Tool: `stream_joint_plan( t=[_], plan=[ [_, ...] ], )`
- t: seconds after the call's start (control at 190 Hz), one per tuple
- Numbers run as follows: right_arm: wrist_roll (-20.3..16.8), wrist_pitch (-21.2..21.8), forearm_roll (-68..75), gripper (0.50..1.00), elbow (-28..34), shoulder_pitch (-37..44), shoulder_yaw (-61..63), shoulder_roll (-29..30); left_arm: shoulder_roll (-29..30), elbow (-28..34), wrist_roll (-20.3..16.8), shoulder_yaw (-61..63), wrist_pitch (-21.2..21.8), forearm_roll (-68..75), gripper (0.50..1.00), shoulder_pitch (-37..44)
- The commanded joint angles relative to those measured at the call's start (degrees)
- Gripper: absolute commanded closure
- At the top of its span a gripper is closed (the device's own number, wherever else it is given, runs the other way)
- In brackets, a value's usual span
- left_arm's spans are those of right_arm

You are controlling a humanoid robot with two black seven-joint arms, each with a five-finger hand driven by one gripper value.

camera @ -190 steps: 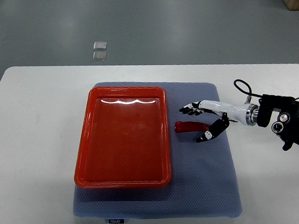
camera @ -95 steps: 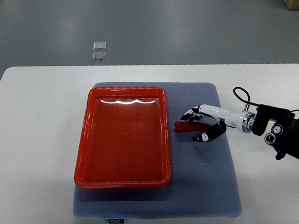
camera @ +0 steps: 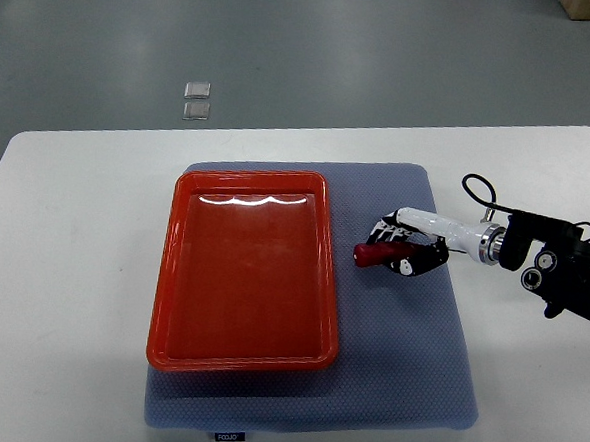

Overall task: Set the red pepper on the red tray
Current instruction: 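Close the right hand's fingers around the red pepper, then lift the pepper with the right hand and carry it over the tray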

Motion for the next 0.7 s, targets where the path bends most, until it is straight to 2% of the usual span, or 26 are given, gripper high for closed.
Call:
stream_joint_plan(
  t=[0.0, 0.136, 0.462, 0.551, 0.693],
  plan=[
    [0.0, -0.1, 0.0, 1.000, 0.0, 0.4, 0.0, -0.1, 0.0, 0.0, 0.0, -0.1, 0.0, 0.0, 0.500, 0.0],
    [0.1, 0.2, 0.7, 1.000, 0.1, 1.8, 0.3, -1.1, 0.0, 0.0, 0.0, 0.0, 0.0, 0.0, 0.500, 0.0],
    [-0.3, 2.0, 3.5, 1.000, 0.0, 12.6, -0.1, -0.8, 0.0, 0.0, 0.0, 0.0, -0.1, 0.0, 0.500, 0.0],
    [-0.5, 2.5, 4.0, 1.000, -0.3, 15.1, -1.2, 1.3, 0.0, 0.0, 0.0, 0.0, 0.0, 0.0, 0.500, 0.0],
    [-0.5, 2.2, 4.0, 1.000, -4.1, 18.1, -5.8, 8.7, 0.0, 0.0, 0.0, 0.0, -0.1, 0.0, 0.500, 0.0]
  ],
)
